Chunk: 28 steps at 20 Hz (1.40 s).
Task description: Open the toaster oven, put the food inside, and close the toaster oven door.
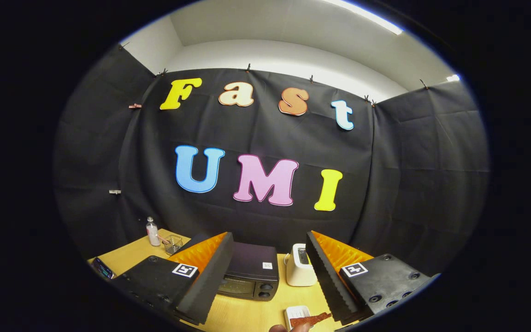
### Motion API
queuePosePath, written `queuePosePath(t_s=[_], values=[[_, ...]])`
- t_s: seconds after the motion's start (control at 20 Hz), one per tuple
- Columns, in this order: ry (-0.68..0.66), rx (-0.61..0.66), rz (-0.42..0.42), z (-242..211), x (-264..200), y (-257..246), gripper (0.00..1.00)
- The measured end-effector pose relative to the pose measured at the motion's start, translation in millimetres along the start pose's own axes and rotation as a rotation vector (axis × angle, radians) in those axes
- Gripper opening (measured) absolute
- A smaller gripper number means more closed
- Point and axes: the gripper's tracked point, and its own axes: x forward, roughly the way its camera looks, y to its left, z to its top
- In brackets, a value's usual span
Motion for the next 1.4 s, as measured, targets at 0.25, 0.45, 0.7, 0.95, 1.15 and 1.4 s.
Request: queuePosePath(t_s=[0.25, 0.45, 0.7, 0.95, 1.15, 1.4], values=[[0.06, 0.055, 0.066, -36.6, 29.5, 46.4, 0.97], [0.147, 0.067, 0.099, -91.4, 58.7, 90.0, 0.97], [0.293, 0.082, 0.093, -172.4, 90.3, 125.6, 0.98], [0.414, 0.061, 0.057, -238.1, 114.6, 137.3, 0.98], [0.423, 0.094, 0.028, -248.5, 123.7, 139.5, 0.98], [0.445, 0.105, 0.009, -256.6, 135.8, 142.5, 1.0]])
